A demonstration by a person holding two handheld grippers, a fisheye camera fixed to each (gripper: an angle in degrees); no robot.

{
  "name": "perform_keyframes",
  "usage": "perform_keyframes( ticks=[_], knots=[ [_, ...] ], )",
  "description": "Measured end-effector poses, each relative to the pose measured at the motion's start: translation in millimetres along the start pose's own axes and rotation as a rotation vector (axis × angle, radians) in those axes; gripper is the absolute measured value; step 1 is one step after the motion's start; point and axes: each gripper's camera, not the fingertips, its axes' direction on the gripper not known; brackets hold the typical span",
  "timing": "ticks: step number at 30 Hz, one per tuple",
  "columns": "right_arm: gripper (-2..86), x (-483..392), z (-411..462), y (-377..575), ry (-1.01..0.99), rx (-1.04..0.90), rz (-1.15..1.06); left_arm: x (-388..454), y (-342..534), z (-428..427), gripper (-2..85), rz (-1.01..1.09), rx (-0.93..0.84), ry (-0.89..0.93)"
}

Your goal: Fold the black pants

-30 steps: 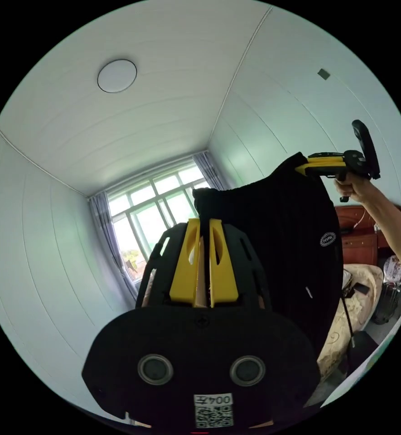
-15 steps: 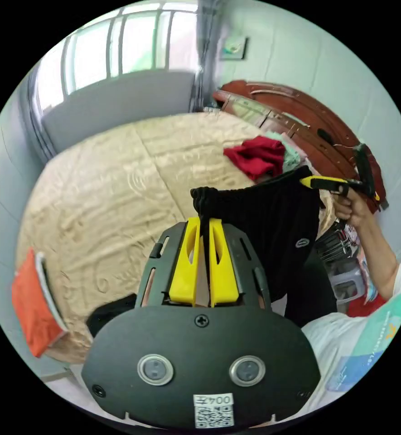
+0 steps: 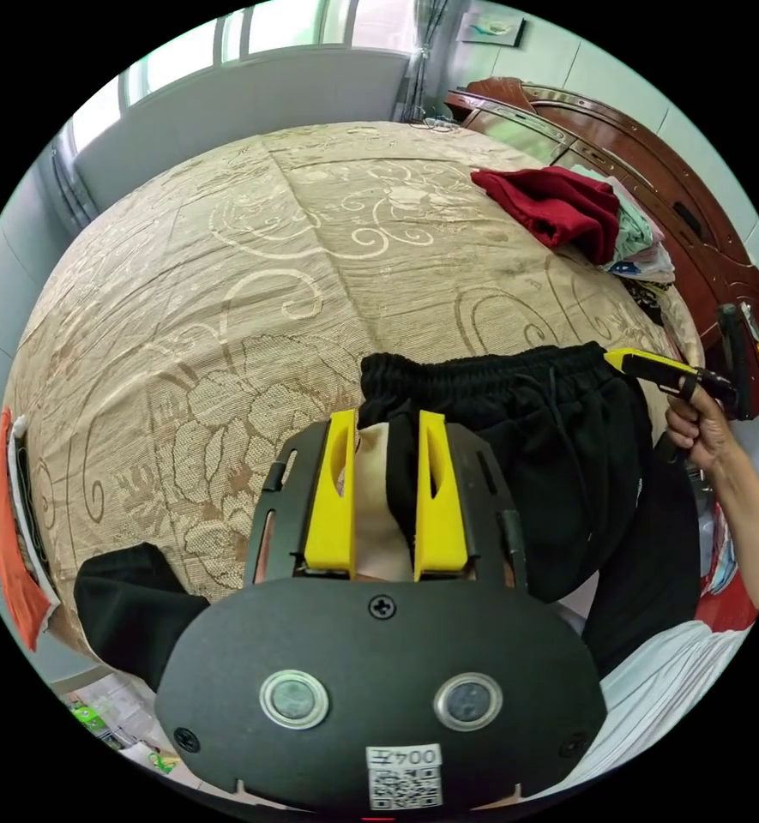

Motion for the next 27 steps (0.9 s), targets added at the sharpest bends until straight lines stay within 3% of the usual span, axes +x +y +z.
perform_keyframes(
  ticks=[2,6,8,10,18,23,27],
  knots=[
    [9.6,-5.8,24.4,3.5,0.037,-0.033,0.004,0.0,-2.1,-0.2,9.5,0.02,0.008,-0.058],
    [9.1,7.9,48.7,13.3,-0.046,-0.018,0.094,-15.9,8.6,-35.4,9.4,0.033,0.268,-0.126],
    [9.0,8.8,57.6,19.7,-0.051,-0.012,0.088,-38.0,7.1,-20.7,10.9,0.016,0.195,-0.061],
    [9.1,9.0,66.4,25.1,-0.052,-0.012,0.084,-69.3,6.5,-1.5,13.6,-0.062,0.16,0.127],
    [8.8,12.9,100.9,49.0,-0.06,-0.004,0.09,-108.5,-0.3,45.2,21.5,-0.165,0.121,0.393],
    [8.7,18.3,116.0,60.7,-0.07,0.005,0.092,-113.2,-2.2,61.9,19.0,-0.146,0.081,0.397],
    [8.6,24.4,126.4,69.3,-0.08,0.017,0.095,-131.2,-3.0,67.7,12.3,-0.193,0.066,0.511]
  ],
)
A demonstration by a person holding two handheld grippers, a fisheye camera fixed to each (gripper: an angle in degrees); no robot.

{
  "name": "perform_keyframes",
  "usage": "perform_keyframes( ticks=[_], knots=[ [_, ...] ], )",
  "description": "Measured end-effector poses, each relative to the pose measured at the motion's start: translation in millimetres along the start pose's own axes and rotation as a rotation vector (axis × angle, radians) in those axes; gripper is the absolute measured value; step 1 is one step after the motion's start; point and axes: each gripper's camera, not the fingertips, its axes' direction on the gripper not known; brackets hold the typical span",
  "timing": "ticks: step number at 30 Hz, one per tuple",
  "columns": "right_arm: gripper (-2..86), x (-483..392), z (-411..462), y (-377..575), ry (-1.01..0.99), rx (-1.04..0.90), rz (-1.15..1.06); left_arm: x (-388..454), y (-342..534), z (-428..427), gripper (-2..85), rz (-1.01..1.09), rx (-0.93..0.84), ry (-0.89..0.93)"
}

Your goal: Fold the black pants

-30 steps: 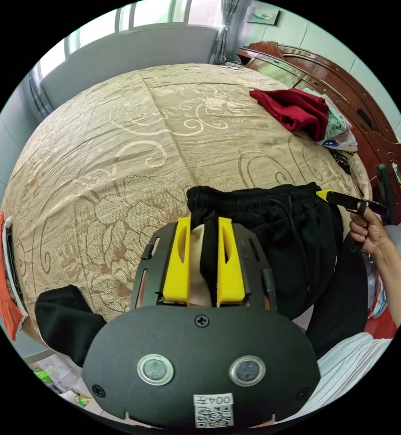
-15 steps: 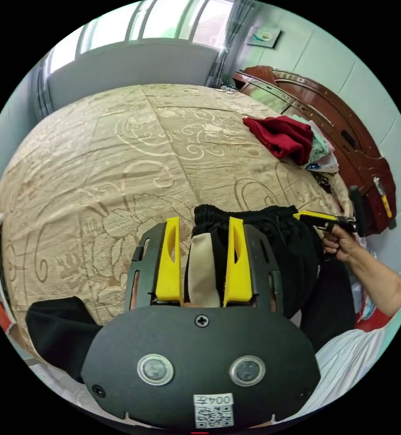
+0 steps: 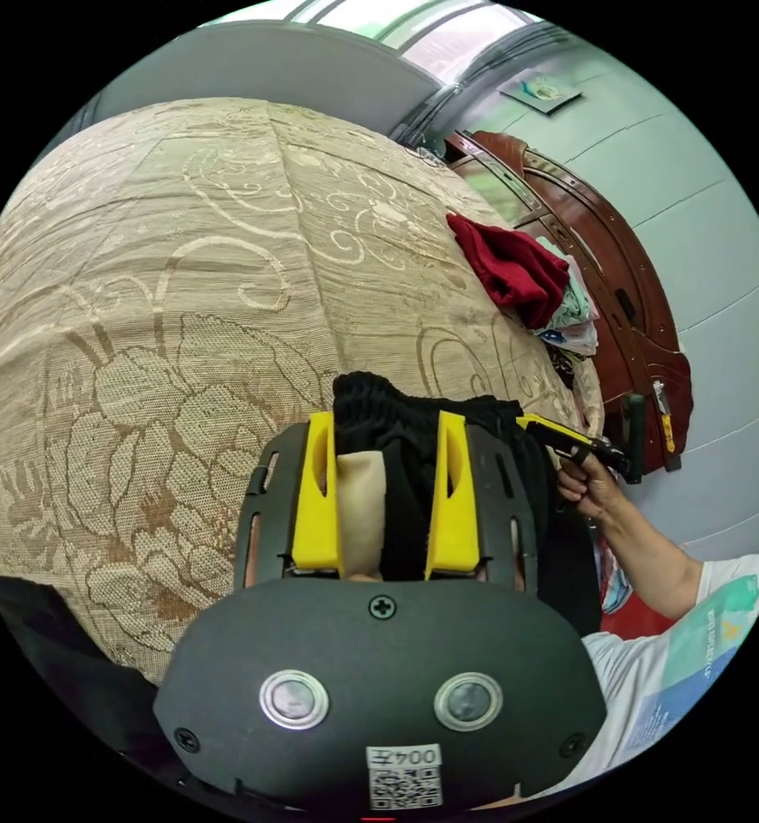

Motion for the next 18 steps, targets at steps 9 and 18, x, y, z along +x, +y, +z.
perform_keyframes(
  ticks=[9,18],
  knots=[
    [11.6,49.2,-11.0,9.7,-0.25,0.086,0.022,21.8,-0.3,-26.2,2.4,0.108,0.065,0.054],
    [16.1,46.7,7.5,-18.9,-0.352,0.018,-0.064,74.4,10.8,-52.9,1.3,0.279,0.113,-0.025]
  ],
)
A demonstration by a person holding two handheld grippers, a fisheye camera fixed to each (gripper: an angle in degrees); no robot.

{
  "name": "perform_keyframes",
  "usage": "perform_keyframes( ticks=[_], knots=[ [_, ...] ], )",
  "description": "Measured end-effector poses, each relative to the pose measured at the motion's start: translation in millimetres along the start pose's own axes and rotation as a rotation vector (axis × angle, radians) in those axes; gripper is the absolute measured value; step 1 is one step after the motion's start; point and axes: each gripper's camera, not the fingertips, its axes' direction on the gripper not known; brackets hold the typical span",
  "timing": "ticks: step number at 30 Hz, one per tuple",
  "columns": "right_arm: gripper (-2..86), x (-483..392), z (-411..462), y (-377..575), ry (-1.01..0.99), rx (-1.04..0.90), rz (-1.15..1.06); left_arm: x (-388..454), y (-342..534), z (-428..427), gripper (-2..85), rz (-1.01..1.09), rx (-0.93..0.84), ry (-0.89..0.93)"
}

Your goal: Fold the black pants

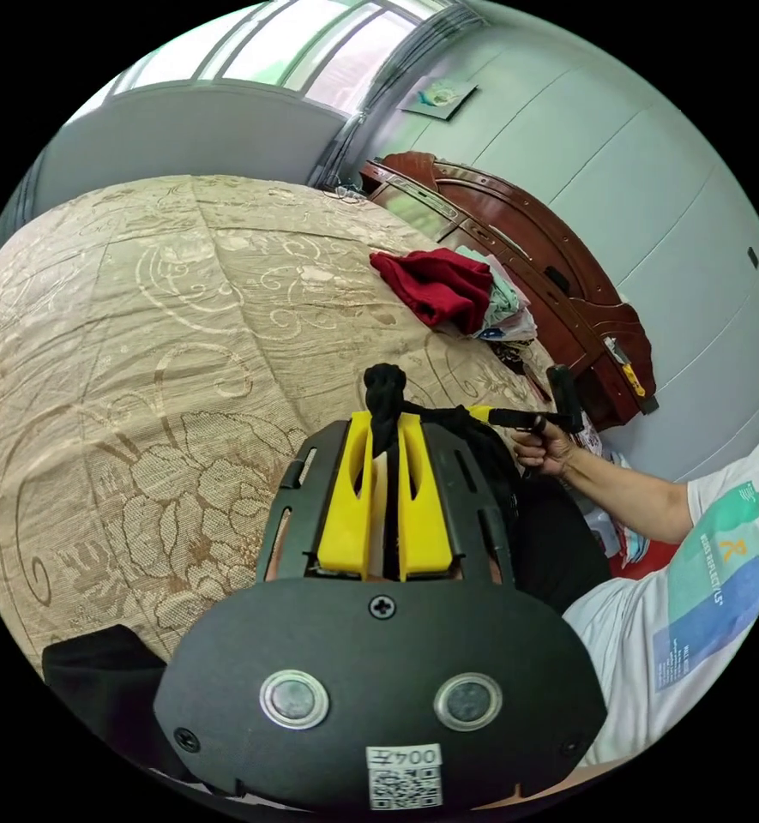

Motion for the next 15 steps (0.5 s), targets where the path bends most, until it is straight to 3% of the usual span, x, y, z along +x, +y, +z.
perform_keyframes(
  ticks=[6,15],
  knots=[
    [16.5,-46.4,12.6,-13.1,0.288,0.002,-0.088,34.3,-3.9,-4.1,1.1,0.043,0.021,-0.027],
    [12.7,-90.8,7.8,-41.9,0.39,-0.008,-0.282,99.3,-9.9,-17.3,1.1,0.116,0.044,-0.066]
  ],
)
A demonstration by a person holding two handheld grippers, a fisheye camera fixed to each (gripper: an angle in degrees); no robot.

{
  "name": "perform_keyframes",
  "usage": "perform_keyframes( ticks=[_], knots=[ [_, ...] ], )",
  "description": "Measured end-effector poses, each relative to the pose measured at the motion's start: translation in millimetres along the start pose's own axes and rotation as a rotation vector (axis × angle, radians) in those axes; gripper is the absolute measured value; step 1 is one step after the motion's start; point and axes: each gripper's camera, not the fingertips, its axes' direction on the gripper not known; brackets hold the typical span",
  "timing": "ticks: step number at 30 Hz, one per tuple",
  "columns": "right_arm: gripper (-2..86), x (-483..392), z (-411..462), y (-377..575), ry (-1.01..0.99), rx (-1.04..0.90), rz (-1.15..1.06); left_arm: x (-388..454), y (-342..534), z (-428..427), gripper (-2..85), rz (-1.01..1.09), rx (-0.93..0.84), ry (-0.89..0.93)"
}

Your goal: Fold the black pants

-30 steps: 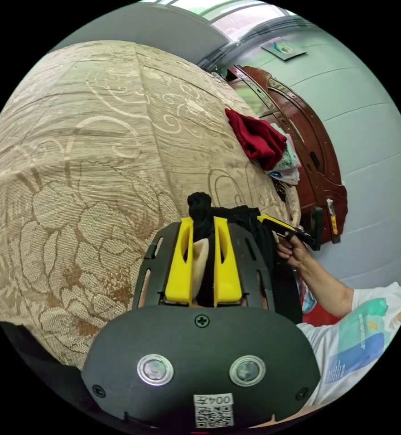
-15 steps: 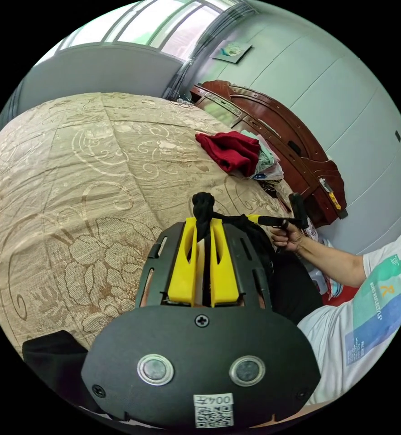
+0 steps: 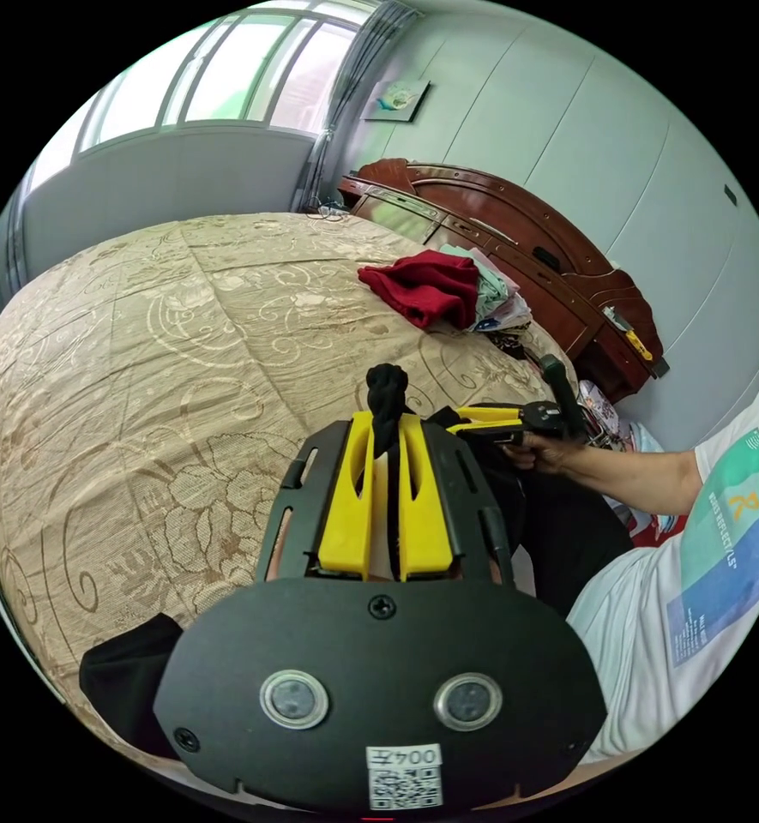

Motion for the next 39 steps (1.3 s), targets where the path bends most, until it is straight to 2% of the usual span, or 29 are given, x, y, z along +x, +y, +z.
perform_keyframes(
  ticks=[2,7,9,10,13,14,16,18,19,21,22,24,26,28,30,33,35,39],
  knots=[
    [12.1,2.3,-2.5,-10.2,-0.019,-0.017,-0.013,7.9,-3.5,0.0,1.1,-0.01,0.006,0.011],
    [9.8,58.5,-8.7,-37.7,-0.235,-0.075,0.135,38.9,-21.3,0.9,1.2,-0.019,-0.001,0.021],
    [6.3,101.0,-12.9,-50.6,-0.47,-0.134,0.266,51.1,-30.9,0.1,1.2,-0.012,-0.011,0.025],
    [5.3,110.0,-15.4,-52.7,-0.522,-0.135,0.296,59.5,-39.6,-2.4,1.2,-0.012,-0.018,0.019],
    [4.6,150.7,-72.5,-72.3,-0.694,0.032,0.438,87.3,-76.0,-28.1,1.1,0.03,-0.005,0.001],
    [4.4,163.7,-116.6,-92.1,-0.745,0.146,0.439,94.1,-86.7,-37.6,1.1,0.047,0.003,-0.009],
    [4.2,166.7,-205.7,-139.4,-0.711,0.285,0.33,123.3,-142.0,-91.8,1.1,0.118,0.082,-0.027],
    [4.1,140.6,-363.5,-211.7,-0.562,0.473,0.091,153.3,-194.9,-150.5,1.1,0.175,0.18,-0.066],
    [4.2,129.4,-407.0,-227.5,-0.513,0.522,0.03,178.9,-232.2,-195.1,1.1,0.221,0.242,-0.104],
    [4.1,70.9,-579.6,-270.9,-0.285,0.709,-0.184,222.9,-283.4,-265.0,1.1,0.285,0.339,-0.179],
    [4.1,54.4,-619.4,-276.8,-0.228,0.753,-0.228,256.3,-313.0,-312.6,1.2,0.324,0.404,-0.238],
    [4.0,-7.5,-756.7,-284.1,-0.042,0.929,-0.359,311.9,-345.0,-381.6,1.2,0.387,0.52,-0.341],
    [4.0,-44.1,-824.5,-285.6,0.073,1.017,-0.402,368.9,-362.8,-439.1,1.3,0.457,0.63,-0.457],
    [3.9,-72.2,-864.3,-295.6,0.169,1.026,-0.422,429.0,-374.4,-488.7,1.3,0.499,0.726,-0.592],
    [3.9,-101.9,-896.9,-306.6,0.319,0.995,-0.46,459.0,-381.9,-506.3,1.3,0.511,0.723,-0.67],
    [3.8,-120.0,-931.4,-299.9,0.318,1.007,-0.508,489.3,-387.5,-514.3,1.3,0.504,0.664,-0.736],
    [3.8,-125.7,-944.5,-293.8,0.325,1.006,-0.542,503.2,-381.2,-518.8,1.3,0.519,0.664,-0.738],
    [3.9,-111.5,-969.1,-290.3,0.217,0.988,-0.57,517.9,-366.9,-537.4,1.3,0.564,0.688,-0.579]
  ],
)
